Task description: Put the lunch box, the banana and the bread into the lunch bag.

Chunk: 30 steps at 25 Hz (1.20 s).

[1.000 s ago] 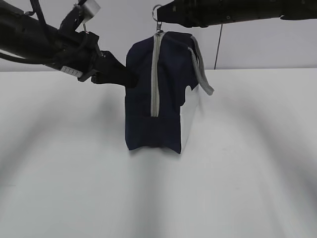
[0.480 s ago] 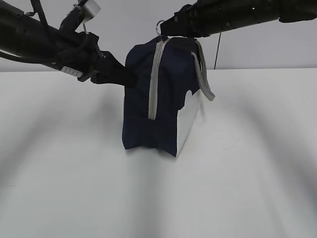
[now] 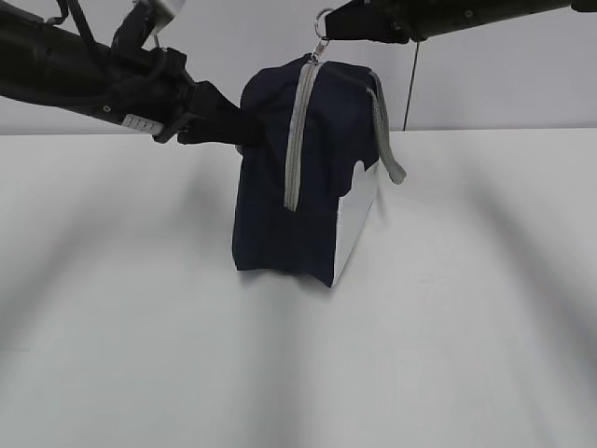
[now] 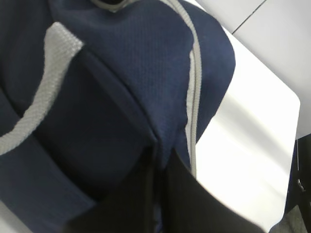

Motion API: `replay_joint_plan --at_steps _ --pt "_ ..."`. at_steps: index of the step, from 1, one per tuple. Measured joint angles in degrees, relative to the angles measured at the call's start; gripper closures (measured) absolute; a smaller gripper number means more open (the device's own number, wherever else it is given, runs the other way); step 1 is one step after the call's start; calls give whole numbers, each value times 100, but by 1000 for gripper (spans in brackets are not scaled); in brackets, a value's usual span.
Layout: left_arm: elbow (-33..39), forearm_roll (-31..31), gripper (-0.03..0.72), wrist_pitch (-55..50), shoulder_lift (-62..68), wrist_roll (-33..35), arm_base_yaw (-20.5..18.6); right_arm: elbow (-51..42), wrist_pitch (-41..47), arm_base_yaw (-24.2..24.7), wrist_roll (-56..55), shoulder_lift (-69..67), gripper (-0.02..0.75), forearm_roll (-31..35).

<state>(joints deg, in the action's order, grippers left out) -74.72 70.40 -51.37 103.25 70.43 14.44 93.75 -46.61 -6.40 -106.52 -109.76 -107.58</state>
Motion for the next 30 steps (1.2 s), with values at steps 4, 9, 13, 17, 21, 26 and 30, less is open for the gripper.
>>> replay_joint_plan --at_steps 4,9,13,17,21,26,30 --pt "37 107 685 40 0 5 70 9 -10 16 -25 -47 754 -4" --pt "43 124 685 92 0 19 278 21 126 16 -35 -344 754 -14" --pt "43 164 685 158 0 19 334 21 231 16 -35 -475 754 -14" --pt "43 169 685 219 0 19 334 21 259 16 -35 -559 754 6" --pt "43 169 685 235 11 19 334 -55 303 16 -35 -570 754 18" --pt "43 188 685 208 59 19 334 -64 352 16 -35 -573 754 18" --pt "43 208 685 172 59 19 334 10 615 -6 -25 -573 754 18"
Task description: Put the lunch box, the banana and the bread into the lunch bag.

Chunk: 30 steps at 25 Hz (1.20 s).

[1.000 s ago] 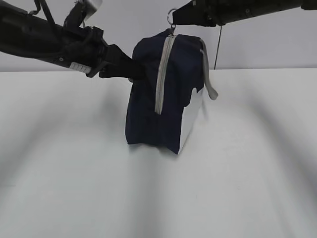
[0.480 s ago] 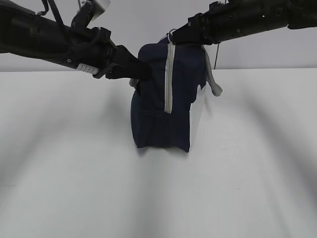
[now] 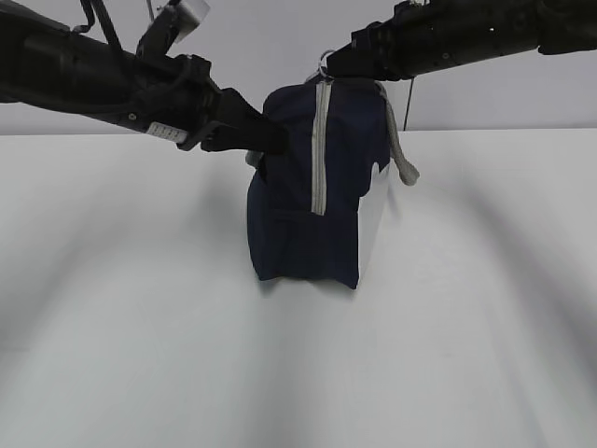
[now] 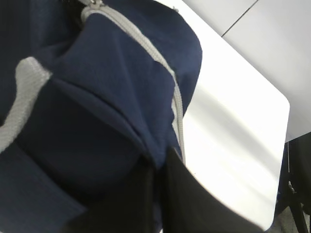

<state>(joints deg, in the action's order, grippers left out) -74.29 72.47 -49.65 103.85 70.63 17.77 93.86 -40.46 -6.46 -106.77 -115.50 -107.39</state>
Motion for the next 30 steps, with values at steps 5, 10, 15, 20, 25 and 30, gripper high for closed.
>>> replay_joint_plan --at_steps 5,10,15,20,25,30 --pt "0 -6 685 -2 0 0 0 26 212 -33 11 0 754 0" --pt "0 -116 685 17 0 0 0 26 530 -56 57 0 754 0" --pt "-5 -409 685 -84 -12 0 0 284 777 -56 119 -175 754 0" --pt "-5 -587 685 -91 -118 0 -6 725 619 0 119 -561 754 0" --pt "-5 -768 685 -81 -124 0 -29 1137 474 117 119 -888 754 0" --pt "-5 -925 685 -141 -148 0 -29 1634 474 212 132 -1231 754 0"
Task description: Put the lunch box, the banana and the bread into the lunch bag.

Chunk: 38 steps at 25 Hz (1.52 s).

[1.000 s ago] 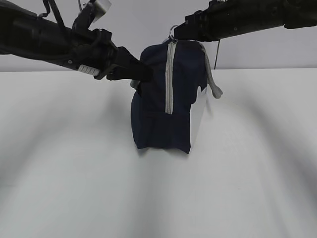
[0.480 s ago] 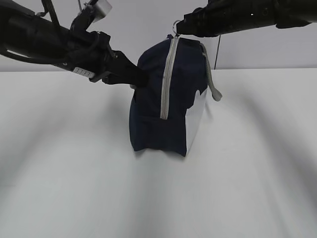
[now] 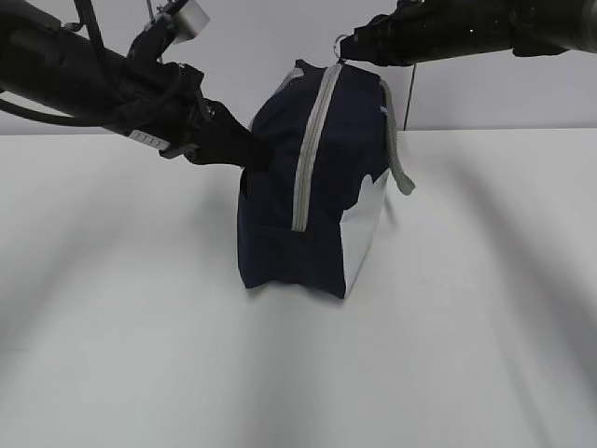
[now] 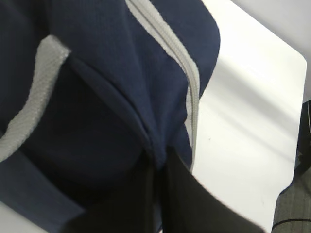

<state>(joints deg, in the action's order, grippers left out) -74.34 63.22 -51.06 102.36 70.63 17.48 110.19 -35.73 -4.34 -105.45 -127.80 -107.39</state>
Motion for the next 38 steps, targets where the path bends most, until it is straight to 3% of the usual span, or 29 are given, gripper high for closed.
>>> replay_joint_plan --at_steps 20,31,33,38 --pt "0 -566 685 -57 -77 0 -78 1694 -512 131 -35 -1358 754 70" --pt "-7 -618 675 -135 -78 -67 -98 2011 -974 143 -197 -1473 754 105" --pt "-93 -630 623 -179 -83 -319 -159 2061 -1059 143 -293 -1473 754 71" --pt "-366 -700 314 -315 -333 -881 -520 2104 -1175 143 -467 -1473 754 -27"
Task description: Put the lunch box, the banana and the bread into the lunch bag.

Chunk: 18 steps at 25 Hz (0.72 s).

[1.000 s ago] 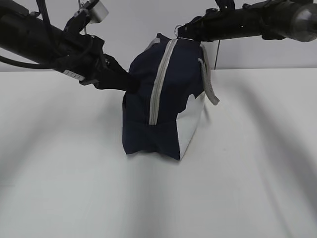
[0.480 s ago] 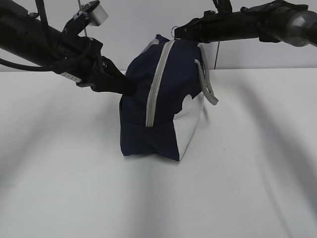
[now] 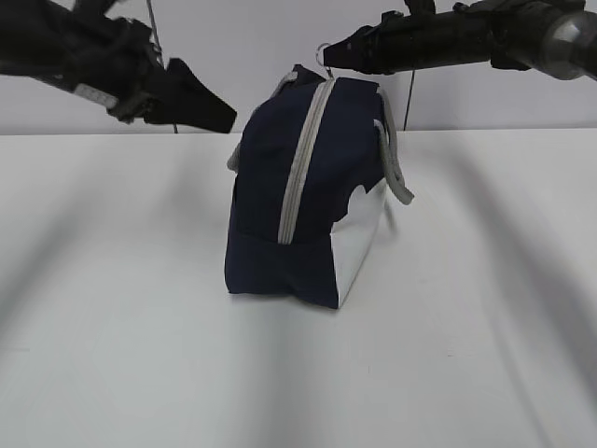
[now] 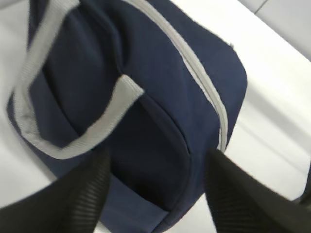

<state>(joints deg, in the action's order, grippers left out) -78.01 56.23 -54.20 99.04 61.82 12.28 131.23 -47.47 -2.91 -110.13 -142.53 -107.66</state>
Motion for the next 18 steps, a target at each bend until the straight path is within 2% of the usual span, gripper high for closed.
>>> replay_joint_plan --at_steps 2,4,10,18 --pt "-82 24 235 53 -204 -116 -160 0 -21 0 -25 0 754 0" --pt "-158 188 209 326 -340 -246 -224 0 -35 0 -39 0 754 0" --pt "-803 482 193 1325 -87 -934 0 0 -69 11 -121 0 754 0" --pt "-1915 507 194 1444 1190 -1605 402 0 -81 11 -167 0 754 0"
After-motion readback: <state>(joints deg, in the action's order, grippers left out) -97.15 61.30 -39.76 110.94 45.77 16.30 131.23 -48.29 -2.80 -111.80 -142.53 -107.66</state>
